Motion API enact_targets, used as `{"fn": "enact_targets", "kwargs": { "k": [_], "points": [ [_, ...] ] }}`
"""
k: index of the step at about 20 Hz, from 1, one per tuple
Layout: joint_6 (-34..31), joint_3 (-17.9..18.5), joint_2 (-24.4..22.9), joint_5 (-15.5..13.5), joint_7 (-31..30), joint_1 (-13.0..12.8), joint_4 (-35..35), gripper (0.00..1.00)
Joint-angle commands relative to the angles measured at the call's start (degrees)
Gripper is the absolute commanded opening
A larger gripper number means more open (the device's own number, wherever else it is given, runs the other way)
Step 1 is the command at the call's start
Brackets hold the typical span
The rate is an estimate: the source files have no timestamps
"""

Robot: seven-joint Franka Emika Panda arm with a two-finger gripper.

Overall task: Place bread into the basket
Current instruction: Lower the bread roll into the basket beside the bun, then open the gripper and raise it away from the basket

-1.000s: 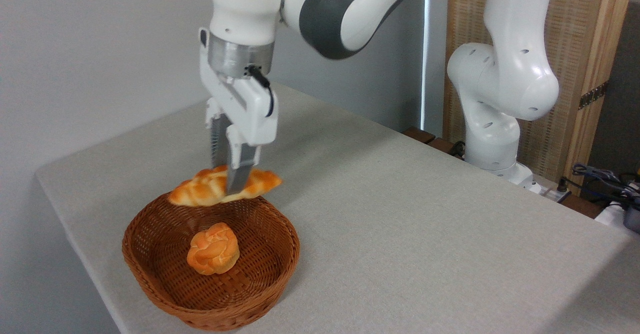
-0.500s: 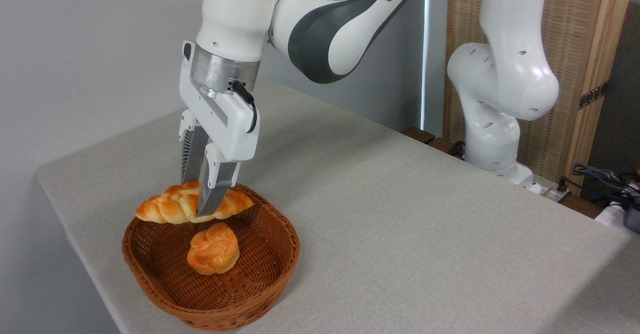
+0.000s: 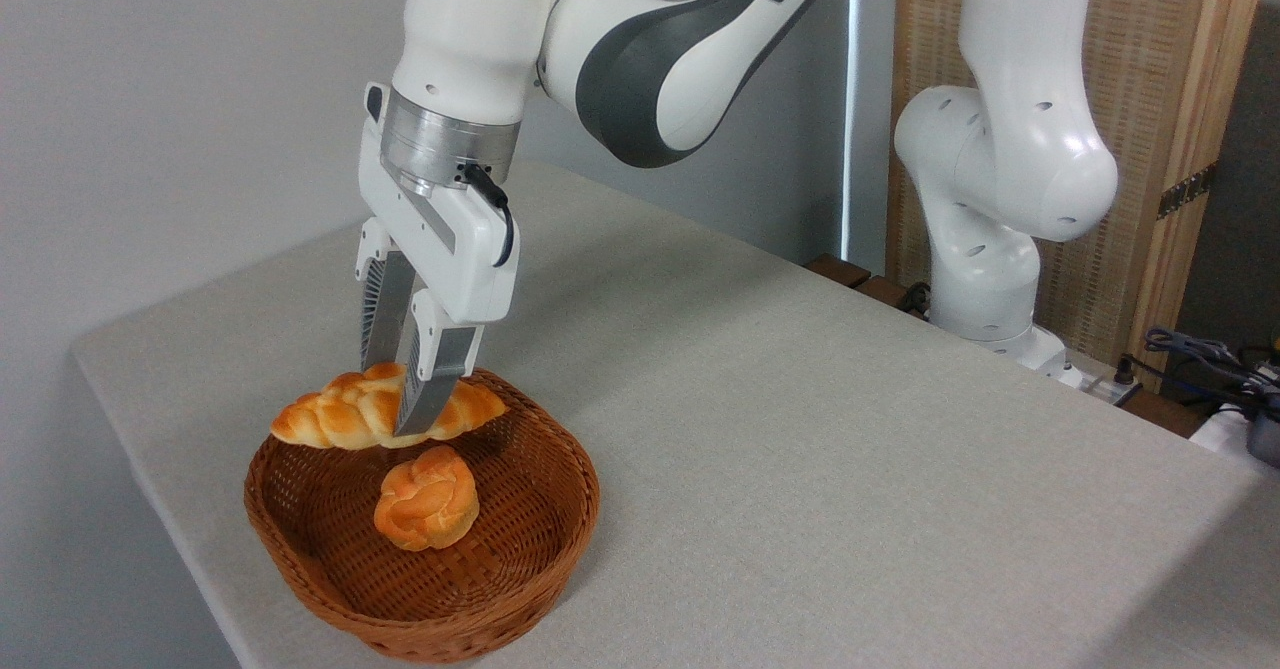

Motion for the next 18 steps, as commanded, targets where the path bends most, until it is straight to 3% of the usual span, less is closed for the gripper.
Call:
{"fn": "enact_targets", "kwargs": {
  "k": [1,12,18],
  "points": [
    [0.3,0.9,0.1,-0.5,1.1,-0.6,0.6,1.0],
    [-1.6,0.9,-1.4,-0.8,0.4,-0.4,0.6,1.0],
    [-11.9,0.8,-3.2,-0.3,0.4,-0.2,0.7,1.0]
  ]
}}
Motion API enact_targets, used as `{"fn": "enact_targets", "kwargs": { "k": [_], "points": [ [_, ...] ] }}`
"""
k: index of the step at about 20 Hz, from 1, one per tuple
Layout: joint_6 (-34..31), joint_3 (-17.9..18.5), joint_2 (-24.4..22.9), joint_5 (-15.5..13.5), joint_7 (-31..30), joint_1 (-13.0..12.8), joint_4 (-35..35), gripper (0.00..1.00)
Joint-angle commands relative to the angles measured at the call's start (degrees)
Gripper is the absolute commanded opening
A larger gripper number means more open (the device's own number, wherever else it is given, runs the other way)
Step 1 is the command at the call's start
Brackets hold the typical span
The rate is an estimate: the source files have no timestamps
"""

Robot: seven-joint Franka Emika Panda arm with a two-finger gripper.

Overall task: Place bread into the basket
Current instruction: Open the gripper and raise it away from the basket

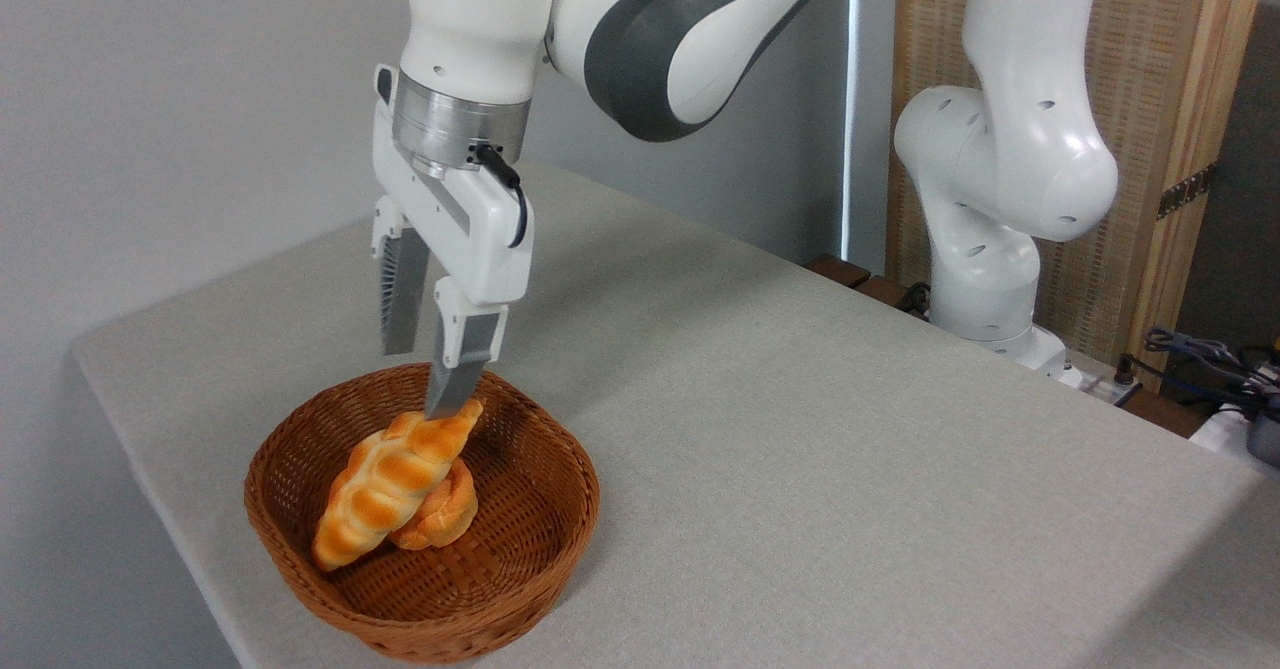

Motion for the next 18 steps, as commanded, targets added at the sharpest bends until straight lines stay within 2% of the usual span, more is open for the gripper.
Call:
{"fn": "enact_targets", "kwargs": {
  "k": [1,4,6,8,10,11,14,15,17,18],
  "points": [
    [-7.4,0.7,-1.6,-0.2,0.3,-0.4,0.3,1.0],
    [-18.0,0.7,-3.6,6.2,0.1,0.9,3.0,1.0],
    [-26.6,0.6,-3.5,8.3,-0.7,1.0,7.2,1.0],
    [-30.8,0.5,-3.5,10.2,-1.9,1.0,9.9,1.0],
    [-31.5,0.4,-3.1,10.3,-2.9,1.4,12.0,1.0],
    [-32.6,-0.2,-2.5,10.4,-3.4,2.6,13.7,1.0],
    [-37.2,-6.2,0.1,10.4,-3.4,10.6,19.7,1.0],
    [-39.0,-7.1,1.4,10.4,-3.3,11.7,21.6,1.0],
    [-44.0,-7.9,4.6,10.9,-3.5,11.7,26.6,1.0],
    [-44.5,-8.3,5.1,11.5,-3.8,11.6,27.7,1.0]
  ]
}}
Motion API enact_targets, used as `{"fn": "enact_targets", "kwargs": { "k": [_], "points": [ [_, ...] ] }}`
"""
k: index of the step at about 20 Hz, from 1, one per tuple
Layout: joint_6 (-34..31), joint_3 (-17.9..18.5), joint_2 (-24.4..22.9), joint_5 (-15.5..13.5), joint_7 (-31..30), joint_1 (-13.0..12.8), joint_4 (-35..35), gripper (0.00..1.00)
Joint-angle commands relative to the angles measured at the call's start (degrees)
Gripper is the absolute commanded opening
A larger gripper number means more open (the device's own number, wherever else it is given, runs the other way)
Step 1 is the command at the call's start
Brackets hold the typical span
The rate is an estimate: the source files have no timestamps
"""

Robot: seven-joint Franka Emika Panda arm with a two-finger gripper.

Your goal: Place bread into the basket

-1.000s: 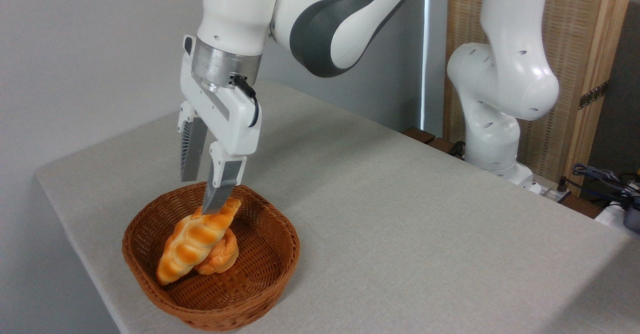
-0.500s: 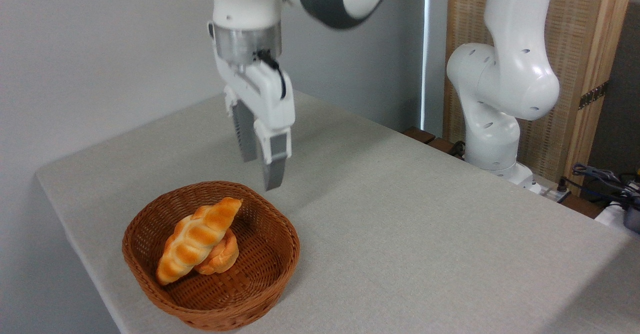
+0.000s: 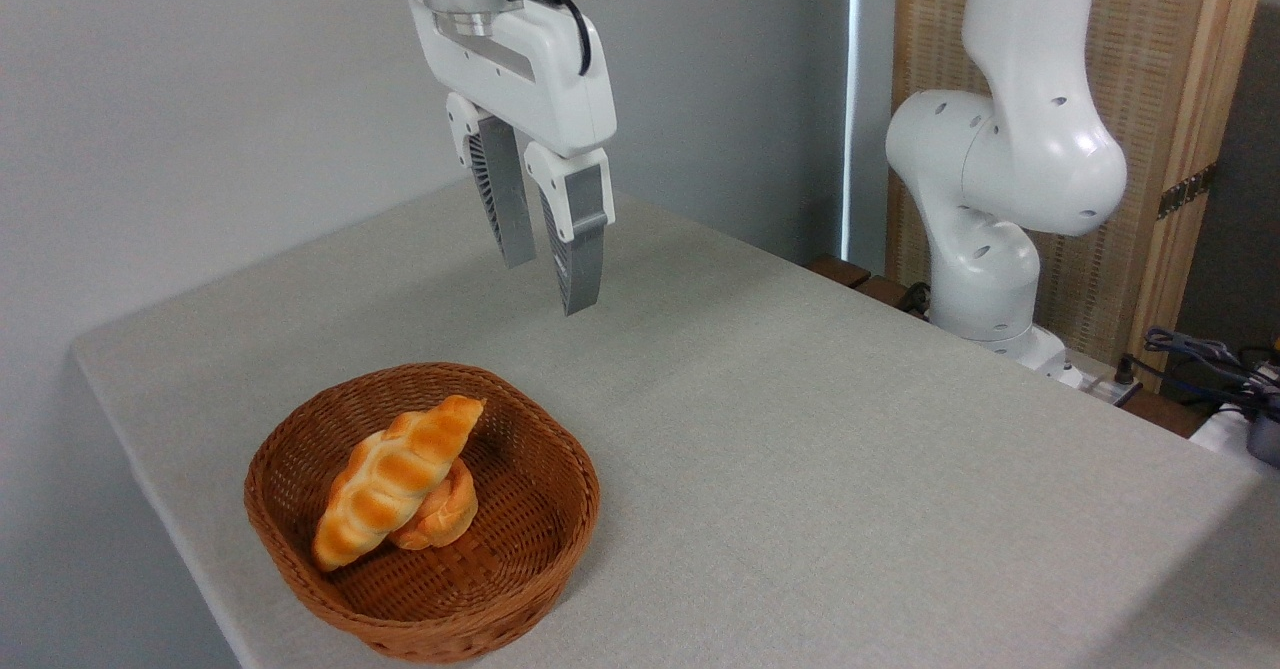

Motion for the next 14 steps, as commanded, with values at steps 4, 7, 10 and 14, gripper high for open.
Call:
{"fn": "enact_targets", "kwargs": {
  "k": [4,7,10,14],
  "points": [
    [-4.7,0.0,4.4,2.8,-0.9,0.2,7.4,1.0],
    [-4.5,0.5,4.4,2.5,-1.0,0.0,7.2,1.0],
    [-4.0,0.5,4.4,2.3,-1.0,-0.2,6.6,1.0],
    [-3.6,0.5,4.3,2.4,-1.1,-0.7,6.1,1.0]
  ]
}}
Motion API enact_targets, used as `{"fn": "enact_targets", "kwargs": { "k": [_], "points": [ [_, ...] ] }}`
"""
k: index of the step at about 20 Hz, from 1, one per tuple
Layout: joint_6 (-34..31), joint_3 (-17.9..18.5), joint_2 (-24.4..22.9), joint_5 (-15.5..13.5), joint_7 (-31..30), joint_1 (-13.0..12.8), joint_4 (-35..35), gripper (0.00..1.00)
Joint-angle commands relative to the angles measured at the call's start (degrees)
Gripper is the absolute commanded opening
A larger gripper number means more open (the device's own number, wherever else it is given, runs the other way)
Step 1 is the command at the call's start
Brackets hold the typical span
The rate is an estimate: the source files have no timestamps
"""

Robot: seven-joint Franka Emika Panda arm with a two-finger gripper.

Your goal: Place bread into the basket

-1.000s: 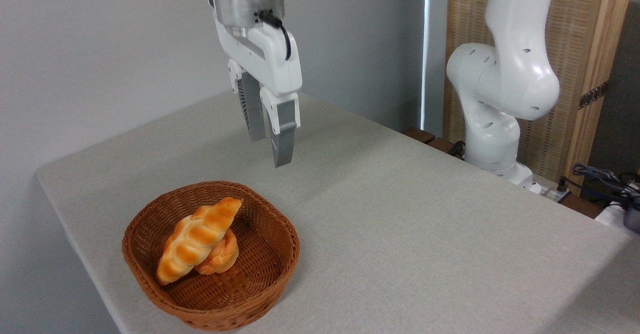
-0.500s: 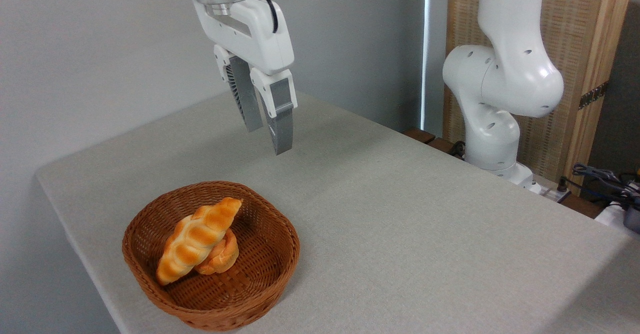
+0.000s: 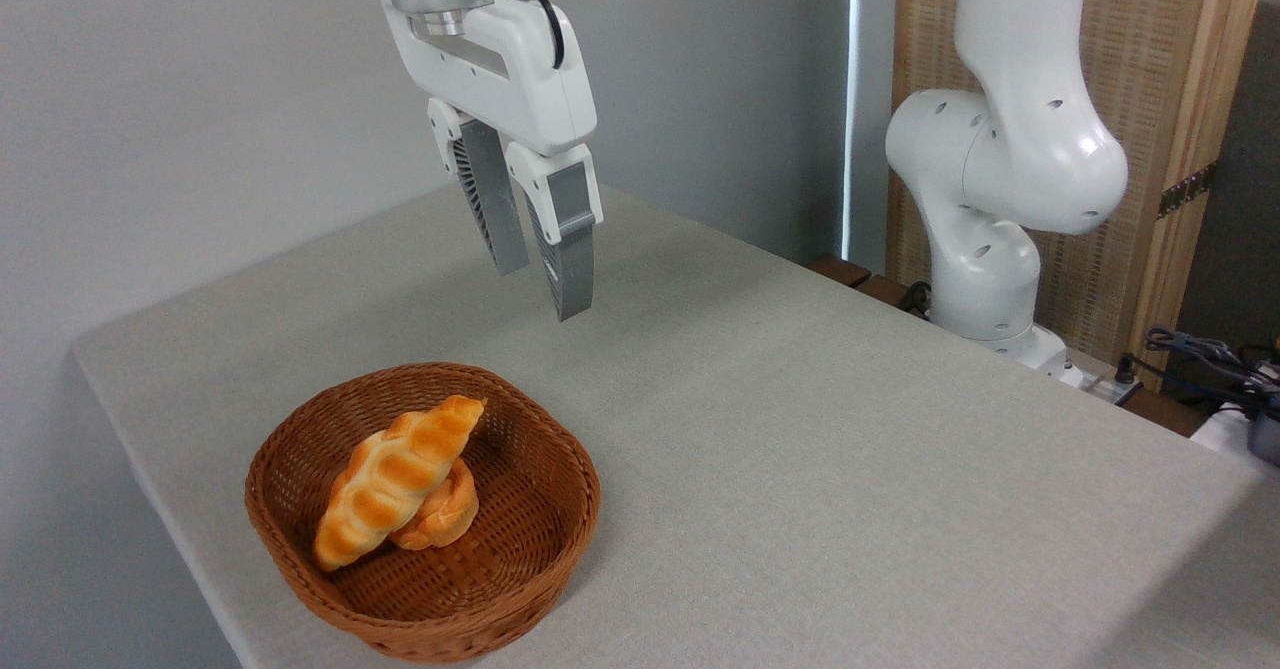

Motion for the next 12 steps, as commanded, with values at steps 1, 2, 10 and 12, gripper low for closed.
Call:
{"fn": "enact_targets", "kwargs": {
  "k": [1,2,10,12],
  "points": [
    [0.3,0.5,0.0,0.4,-1.2,-0.9,0.0,1.0],
    [0.8,0.5,0.0,0.4,-2.0,-0.9,0.0,1.0],
    [0.9,1.3,-0.7,0.4,-3.6,-1.2,-1.2,1.0],
    [1.0,1.3,-0.7,0.4,-3.6,-1.3,-1.1,1.0]
  ]
}}
